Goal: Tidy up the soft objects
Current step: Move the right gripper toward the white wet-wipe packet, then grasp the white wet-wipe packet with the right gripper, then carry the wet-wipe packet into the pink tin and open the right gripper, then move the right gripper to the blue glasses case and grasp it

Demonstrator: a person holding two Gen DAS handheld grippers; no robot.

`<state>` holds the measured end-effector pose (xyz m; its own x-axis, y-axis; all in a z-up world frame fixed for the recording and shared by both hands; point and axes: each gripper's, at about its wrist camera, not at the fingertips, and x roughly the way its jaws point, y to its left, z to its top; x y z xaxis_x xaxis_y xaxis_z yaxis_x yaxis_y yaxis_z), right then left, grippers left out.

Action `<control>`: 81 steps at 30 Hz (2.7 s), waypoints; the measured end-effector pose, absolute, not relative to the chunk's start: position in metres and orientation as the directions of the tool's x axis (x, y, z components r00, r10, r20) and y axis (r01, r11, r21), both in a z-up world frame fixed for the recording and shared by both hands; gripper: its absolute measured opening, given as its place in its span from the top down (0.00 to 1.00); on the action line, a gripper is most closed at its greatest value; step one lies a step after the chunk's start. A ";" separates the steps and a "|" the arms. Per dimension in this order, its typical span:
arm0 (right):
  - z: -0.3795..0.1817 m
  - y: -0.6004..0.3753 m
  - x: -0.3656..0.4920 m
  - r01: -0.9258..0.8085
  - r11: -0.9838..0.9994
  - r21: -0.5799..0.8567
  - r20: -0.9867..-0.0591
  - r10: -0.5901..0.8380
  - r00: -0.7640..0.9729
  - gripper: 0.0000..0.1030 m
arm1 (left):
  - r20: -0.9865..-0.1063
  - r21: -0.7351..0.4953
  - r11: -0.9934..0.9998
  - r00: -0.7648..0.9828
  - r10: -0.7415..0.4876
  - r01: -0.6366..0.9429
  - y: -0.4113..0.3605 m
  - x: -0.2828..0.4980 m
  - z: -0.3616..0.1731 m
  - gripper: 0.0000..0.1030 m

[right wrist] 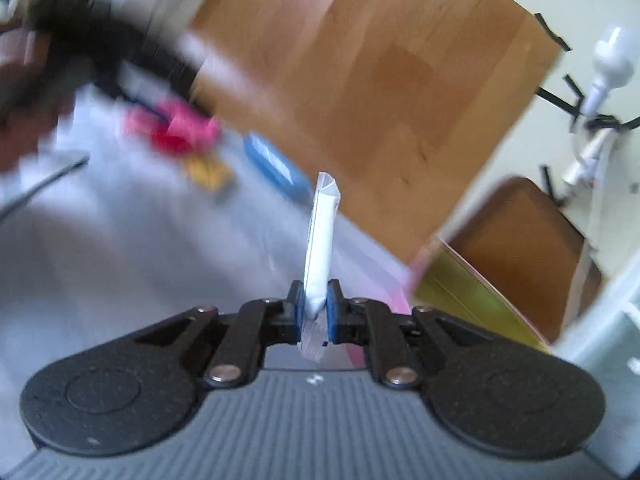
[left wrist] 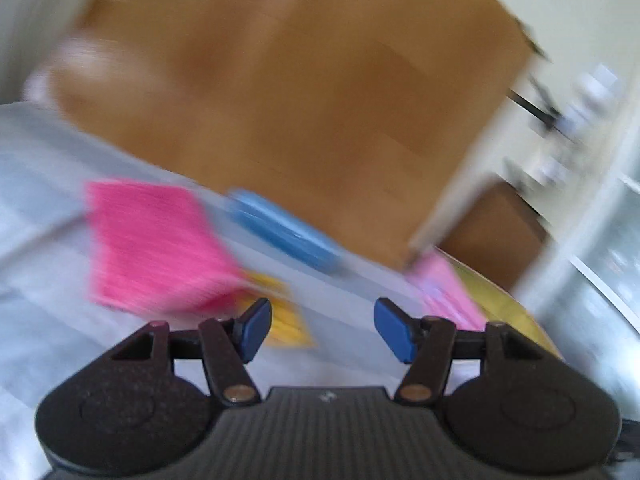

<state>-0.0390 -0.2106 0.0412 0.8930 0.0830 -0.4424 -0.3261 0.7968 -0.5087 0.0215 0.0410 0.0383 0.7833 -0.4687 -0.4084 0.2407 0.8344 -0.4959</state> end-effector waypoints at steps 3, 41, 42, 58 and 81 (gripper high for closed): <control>0.022 -0.223 -0.064 -0.304 0.782 -0.544 -0.456 0.029 0.890 0.84 | -0.464 -0.529 0.785 0.664 -0.586 0.324 -0.001 0.016 0.043 0.43; 0.059 -0.325 -0.033 -0.143 0.990 0.012 -0.313 0.140 0.940 0.58 | -0.502 -0.359 0.716 0.523 -0.689 0.599 -0.191 0.049 0.099 0.31; 0.060 -0.336 -0.027 -0.106 0.994 0.023 -0.315 0.108 0.943 0.58 | -0.504 -0.359 0.714 0.519 -0.691 0.602 -0.203 0.055 0.098 0.32; 0.036 -0.386 0.016 0.197 0.980 0.015 -0.328 -0.181 0.927 0.60 | -0.540 -0.269 0.813 0.618 -0.571 0.517 -0.220 0.070 0.071 0.24; 0.039 -0.199 0.141 -0.321 0.939 0.121 -0.499 0.337 0.798 0.29 | -0.401 -0.422 0.895 0.854 -0.331 0.149 0.054 0.057 0.020 0.24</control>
<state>0.1409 -0.1986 0.0394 0.7983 0.3374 -0.4989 -0.3212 0.9392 0.1211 0.0573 0.0542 0.0204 0.8541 -0.3310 -0.4013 0.1485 0.8945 -0.4216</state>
